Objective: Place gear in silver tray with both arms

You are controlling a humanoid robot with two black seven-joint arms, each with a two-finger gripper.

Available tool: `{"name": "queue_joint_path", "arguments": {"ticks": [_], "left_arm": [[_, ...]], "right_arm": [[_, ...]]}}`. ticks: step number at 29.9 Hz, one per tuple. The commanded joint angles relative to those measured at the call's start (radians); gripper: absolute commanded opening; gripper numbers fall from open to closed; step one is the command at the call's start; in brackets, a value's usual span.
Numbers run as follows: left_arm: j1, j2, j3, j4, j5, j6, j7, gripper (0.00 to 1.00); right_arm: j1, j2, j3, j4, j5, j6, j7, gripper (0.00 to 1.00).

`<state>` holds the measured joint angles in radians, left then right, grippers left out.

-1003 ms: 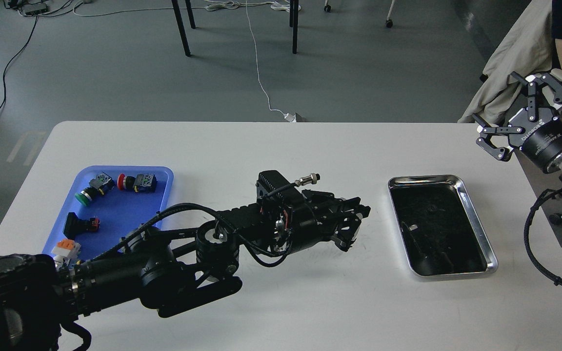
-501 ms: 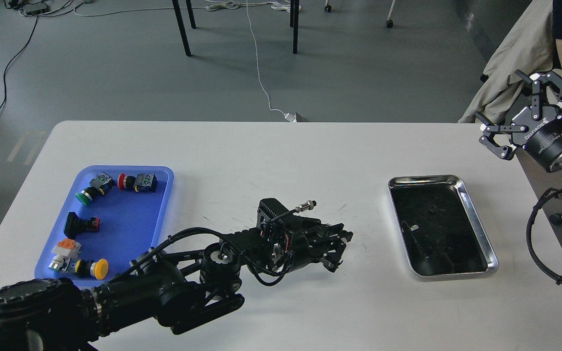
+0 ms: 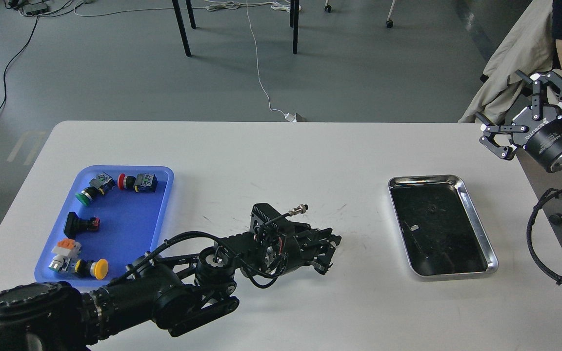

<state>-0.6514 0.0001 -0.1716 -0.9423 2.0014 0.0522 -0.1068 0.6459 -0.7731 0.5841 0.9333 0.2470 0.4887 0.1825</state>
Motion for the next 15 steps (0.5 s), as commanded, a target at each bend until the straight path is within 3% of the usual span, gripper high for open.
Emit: {"name": "queue_joint_path", "arguments": {"ticks": [1, 5, 10, 15], "left_arm": [[0.004, 0.000, 0.000, -0.018, -0.003, 0.020, 0.002, 0.51], [0.004, 0.000, 0.000, -0.035, -0.064, 0.028, 0.009, 0.96], [-0.010, 0.000, -0.019, -0.047, -0.159, 0.073, 0.013, 0.98], [-0.022, 0.000, -0.213, -0.046, -0.226, 0.095, 0.013, 0.98]], "right_arm": [[0.000, 0.000, -0.003, 0.002, 0.000, 0.000, 0.000, 0.97], [0.001, 0.000, -0.010, 0.004, -0.002, 0.000, 0.000, 0.97], [0.023, 0.001, -0.012, 0.010, -0.018, 0.000, -0.003, 0.97], [0.081, 0.003, -0.013, 0.071, -0.161, 0.000, -0.026, 0.97]]}}
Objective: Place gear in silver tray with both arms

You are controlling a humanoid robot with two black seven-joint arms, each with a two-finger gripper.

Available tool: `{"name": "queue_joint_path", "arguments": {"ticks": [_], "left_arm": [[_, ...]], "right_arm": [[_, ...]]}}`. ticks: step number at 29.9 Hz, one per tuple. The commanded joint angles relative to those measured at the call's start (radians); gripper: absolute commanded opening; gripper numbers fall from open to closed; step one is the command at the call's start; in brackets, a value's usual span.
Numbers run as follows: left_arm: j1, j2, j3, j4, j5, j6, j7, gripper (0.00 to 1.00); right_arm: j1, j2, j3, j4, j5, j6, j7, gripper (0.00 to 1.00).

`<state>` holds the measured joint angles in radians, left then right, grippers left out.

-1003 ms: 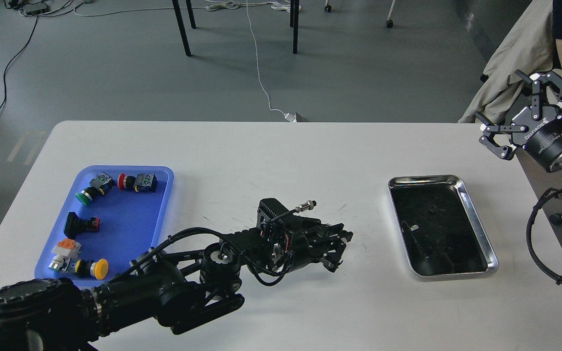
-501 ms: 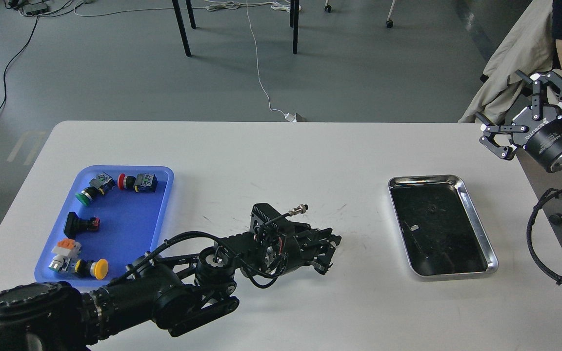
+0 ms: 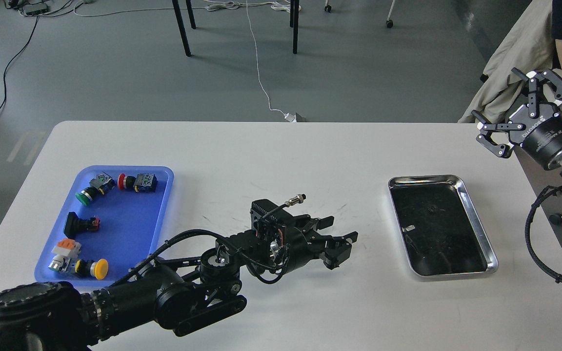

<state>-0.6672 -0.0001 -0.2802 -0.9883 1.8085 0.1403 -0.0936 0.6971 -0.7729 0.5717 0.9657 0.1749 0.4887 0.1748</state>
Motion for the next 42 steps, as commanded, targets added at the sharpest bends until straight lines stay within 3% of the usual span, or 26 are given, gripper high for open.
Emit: {"name": "queue_joint_path", "arguments": {"ticks": [1, 4, 8, 14, 20, 27, 35, 42], "left_arm": [[-0.008, 0.000, -0.140, 0.000, -0.050, 0.007, 0.002, 0.98], [-0.023, 0.005, -0.212, -0.001, -0.130, 0.013, 0.003, 0.98], [-0.038, 0.129, -0.276, -0.003, -0.299, 0.036, 0.005, 0.98], [-0.040, 0.291, -0.304, -0.003, -0.653, 0.048, 0.028, 0.98], [-0.054, 0.394, -0.304, -0.004, -0.946, 0.044, 0.034, 0.98], [-0.051, 0.413, -0.303, -0.007, -0.957, 0.047, 0.031, 0.98], [-0.040, 0.414, -0.298, -0.049, -0.953, 0.050, 0.031, 0.98], [-0.042, 0.414, -0.304, -0.049, -0.953, 0.050, 0.026, 0.98]], "right_arm": [[0.039, 0.004, -0.001, 0.062, -0.133, 0.000, -0.027, 0.97], [0.064, 0.009, -0.003, 0.134, -0.268, 0.000, -0.061, 0.97], [0.119, 0.009, -0.071, 0.228, -0.441, 0.000, -0.101, 0.97], [0.379, 0.018, -0.481, 0.330, -0.684, 0.000, -0.110, 0.97], [0.662, 0.147, -0.850, 0.376, -0.822, -0.052, -0.139, 0.97], [0.860, 0.386, -1.117, 0.372, -0.831, -0.050, -0.227, 0.95], [0.920, 0.578, -1.256, 0.278, -0.831, 0.000, -0.233, 0.94], [0.907, 0.644, -1.303, 0.228, -0.830, 0.000, -0.233, 0.92]]}}
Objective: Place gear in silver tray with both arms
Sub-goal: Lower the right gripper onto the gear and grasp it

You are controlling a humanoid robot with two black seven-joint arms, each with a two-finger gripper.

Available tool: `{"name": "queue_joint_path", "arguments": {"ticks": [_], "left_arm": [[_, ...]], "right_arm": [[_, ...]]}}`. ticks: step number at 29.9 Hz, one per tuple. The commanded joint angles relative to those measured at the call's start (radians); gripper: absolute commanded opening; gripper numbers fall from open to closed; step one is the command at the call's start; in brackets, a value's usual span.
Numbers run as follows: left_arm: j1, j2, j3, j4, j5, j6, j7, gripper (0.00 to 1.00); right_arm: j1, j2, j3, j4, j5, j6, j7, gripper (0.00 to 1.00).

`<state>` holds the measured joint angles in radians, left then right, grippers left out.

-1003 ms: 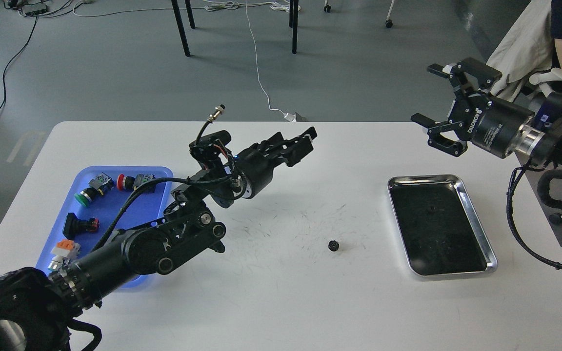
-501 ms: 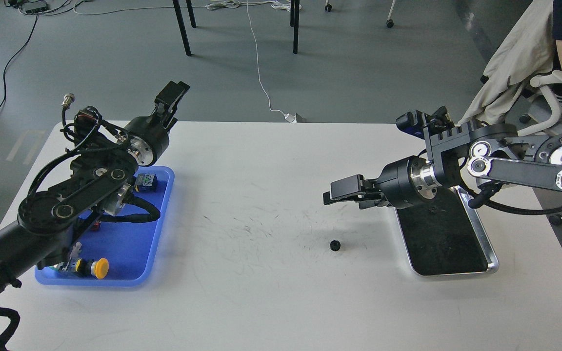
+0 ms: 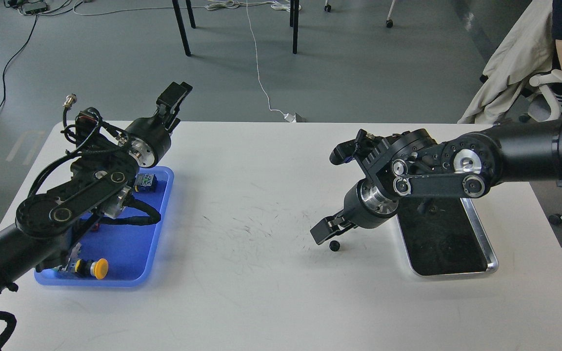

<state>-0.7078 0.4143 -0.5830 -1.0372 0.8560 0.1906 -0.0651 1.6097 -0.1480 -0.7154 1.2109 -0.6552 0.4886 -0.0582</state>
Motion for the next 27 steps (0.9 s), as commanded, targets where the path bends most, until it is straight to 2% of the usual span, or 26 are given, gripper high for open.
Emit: {"name": "queue_joint_path", "arguments": {"ticks": [1, 6, 9, 13, 23, 27], "left_arm": [[-0.001, -0.002, -0.001, 0.000, 0.000, 0.000, -0.002, 0.98], [-0.002, -0.005, -0.001, -0.001, 0.000, 0.000, -0.002, 0.98], [-0.007, -0.005, -0.003, -0.001, 0.000, 0.000, -0.004, 0.98], [-0.007, -0.005, -0.003, -0.001, 0.000, 0.000, -0.004, 0.98], [-0.010, -0.005, -0.003, -0.001, 0.000, 0.000, -0.007, 0.98], [-0.012, -0.005, -0.003, -0.001, 0.000, 0.001, -0.007, 0.98]], "right_arm": [[-0.007, 0.024, -0.018, -0.024, 0.000, 0.000, -0.002, 0.92], [-0.024, 0.065, -0.038, -0.057, 0.002, 0.000, -0.011, 0.89], [-0.027, 0.088, -0.053, -0.074, 0.002, 0.000, -0.009, 0.82], [-0.043, 0.107, -0.056, -0.080, -0.001, 0.000, -0.011, 0.81], [-0.057, 0.133, -0.076, -0.100, -0.004, 0.000, -0.011, 0.69], [-0.066, 0.140, -0.076, -0.116, -0.023, 0.000, -0.011, 0.61]]}}
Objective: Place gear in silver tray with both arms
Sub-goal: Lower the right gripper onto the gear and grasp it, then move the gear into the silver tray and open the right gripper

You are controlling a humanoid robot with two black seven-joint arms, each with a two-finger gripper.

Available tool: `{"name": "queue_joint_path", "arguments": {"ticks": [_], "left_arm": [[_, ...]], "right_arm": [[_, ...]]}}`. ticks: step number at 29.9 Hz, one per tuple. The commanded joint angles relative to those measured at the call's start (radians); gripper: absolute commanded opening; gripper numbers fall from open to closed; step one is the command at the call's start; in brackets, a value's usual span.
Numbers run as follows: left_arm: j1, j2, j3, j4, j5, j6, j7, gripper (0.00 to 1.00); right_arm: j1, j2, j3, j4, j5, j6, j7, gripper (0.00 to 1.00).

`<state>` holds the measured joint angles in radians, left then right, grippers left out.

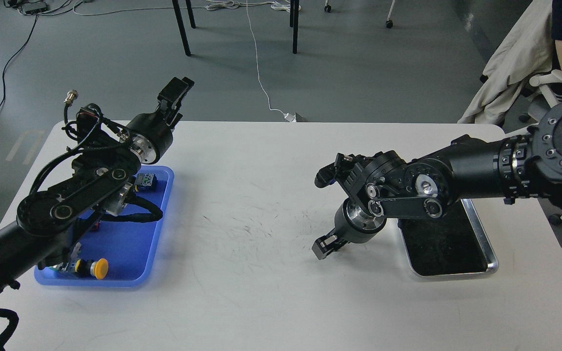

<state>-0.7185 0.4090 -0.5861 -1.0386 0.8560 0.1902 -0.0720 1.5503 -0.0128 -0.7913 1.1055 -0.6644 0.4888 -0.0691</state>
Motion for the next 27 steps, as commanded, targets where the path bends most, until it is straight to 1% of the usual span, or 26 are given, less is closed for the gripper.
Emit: {"name": "queue_joint_path", "arguments": {"ticks": [1, 2, 4, 7, 12, 13, 15, 16, 17, 21, 23, 25, 27], "left_arm": [[-0.001, 0.002, 0.000, 0.000, 0.000, 0.002, 0.000, 0.98], [-0.001, 0.002, 0.000, 0.000, 0.000, 0.000, 0.000, 0.98], [-0.001, 0.002, 0.000, 0.000, 0.000, 0.000, 0.000, 0.98], [-0.001, 0.004, -0.001, 0.000, -0.002, 0.000, -0.002, 0.98], [-0.001, 0.004, -0.004, 0.000, -0.002, 0.000, -0.002, 0.98], [-0.001, 0.004, -0.004, 0.000, -0.002, 0.000, -0.002, 0.98], [-0.001, 0.004, -0.004, 0.000, -0.002, 0.000, -0.002, 0.98], [-0.001, 0.004, -0.004, 0.000, -0.002, 0.002, -0.002, 0.98], [-0.002, 0.004, -0.004, 0.000, -0.002, 0.000, -0.002, 0.98], [-0.004, 0.005, -0.004, 0.000, -0.002, 0.000, -0.002, 0.98], [-0.006, 0.005, -0.004, 0.000, -0.002, 0.000, 0.000, 0.98], [-0.009, 0.004, -0.004, 0.000, -0.002, 0.000, 0.000, 0.98], [-0.015, 0.004, -0.004, 0.000, -0.002, 0.000, 0.000, 0.98]], "right_arm": [[-0.012, 0.013, 0.000, -0.018, -0.020, 0.000, 0.000, 0.59], [-0.013, 0.013, 0.000, -0.021, -0.020, 0.000, 0.000, 0.58], [-0.015, 0.013, 0.000, -0.024, -0.020, 0.000, 0.000, 0.53], [-0.015, 0.013, 0.000, -0.026, -0.021, 0.000, -0.001, 0.51], [-0.013, 0.013, -0.005, -0.026, -0.021, 0.000, -0.004, 0.40], [-0.012, 0.013, -0.008, -0.026, -0.021, 0.000, -0.003, 0.34], [-0.010, 0.013, -0.008, -0.026, -0.021, 0.000, -0.003, 0.10], [-0.010, 0.013, -0.009, -0.026, -0.021, 0.000, -0.003, 0.04], [-0.010, 0.013, -0.009, -0.026, -0.021, 0.000, -0.003, 0.02], [0.002, 0.010, -0.002, -0.026, -0.009, 0.000, -0.001, 0.02], [0.023, -0.015, 0.013, -0.023, -0.001, 0.000, -0.001, 0.02], [0.057, -0.088, 0.052, -0.012, -0.001, 0.000, -0.001, 0.02], [0.074, -0.211, 0.108, 0.007, -0.001, 0.000, 0.000, 0.02]]}}
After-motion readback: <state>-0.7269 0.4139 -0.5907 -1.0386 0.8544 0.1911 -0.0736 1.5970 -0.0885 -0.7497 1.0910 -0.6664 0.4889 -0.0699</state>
